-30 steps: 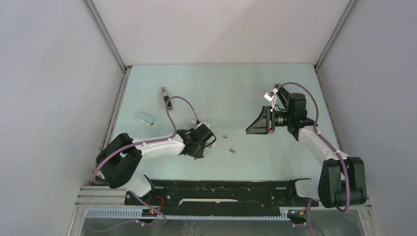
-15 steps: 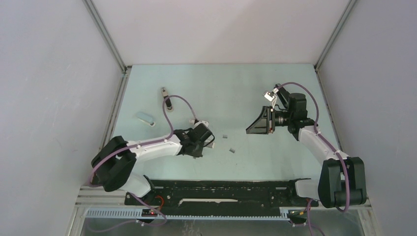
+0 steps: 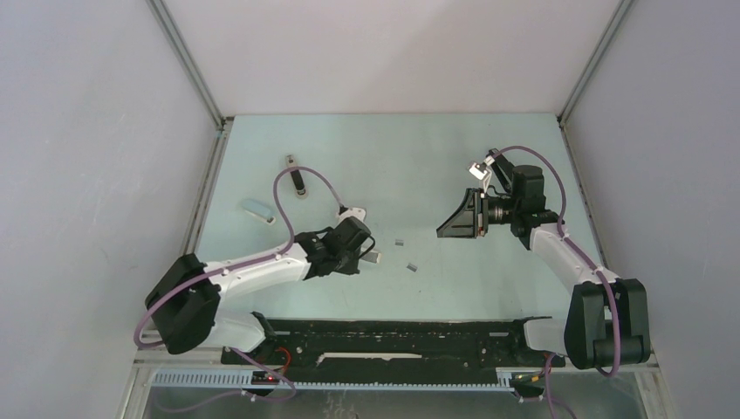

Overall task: Unload the staples from the stapler
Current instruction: Adjust the staple at the center of the board, then place the staple in the staple box.

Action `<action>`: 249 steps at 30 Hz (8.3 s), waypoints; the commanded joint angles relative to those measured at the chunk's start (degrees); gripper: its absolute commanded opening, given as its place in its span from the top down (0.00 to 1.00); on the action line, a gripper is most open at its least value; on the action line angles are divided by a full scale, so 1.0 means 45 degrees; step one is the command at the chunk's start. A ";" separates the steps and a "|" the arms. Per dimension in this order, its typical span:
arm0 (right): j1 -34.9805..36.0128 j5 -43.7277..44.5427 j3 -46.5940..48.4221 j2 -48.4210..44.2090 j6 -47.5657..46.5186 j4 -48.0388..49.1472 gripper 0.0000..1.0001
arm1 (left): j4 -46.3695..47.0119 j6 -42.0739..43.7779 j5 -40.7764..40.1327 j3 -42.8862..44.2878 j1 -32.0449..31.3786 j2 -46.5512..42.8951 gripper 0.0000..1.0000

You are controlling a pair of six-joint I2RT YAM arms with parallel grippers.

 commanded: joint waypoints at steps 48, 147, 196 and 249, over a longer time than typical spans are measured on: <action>-0.0232 0.0681 0.0449 -0.0314 -0.0380 -0.0065 0.57 | 0.2781 0.0347 -0.0896 0.1386 -0.0400 0.0883 0.88; -0.0651 0.1118 0.0449 -0.0168 -0.0329 -0.0434 0.57 | 0.3716 -0.0232 -0.1847 0.0481 0.0036 0.2786 0.89; -0.0690 0.1027 0.0452 -0.0229 -0.0304 -0.0423 0.57 | 0.3145 -0.0074 -0.1949 0.0972 0.0052 0.2446 0.75; -0.0679 0.0998 0.0450 -0.0227 -0.0260 -0.0383 0.57 | 0.3372 0.0137 -0.1654 0.1150 0.0031 0.2817 0.75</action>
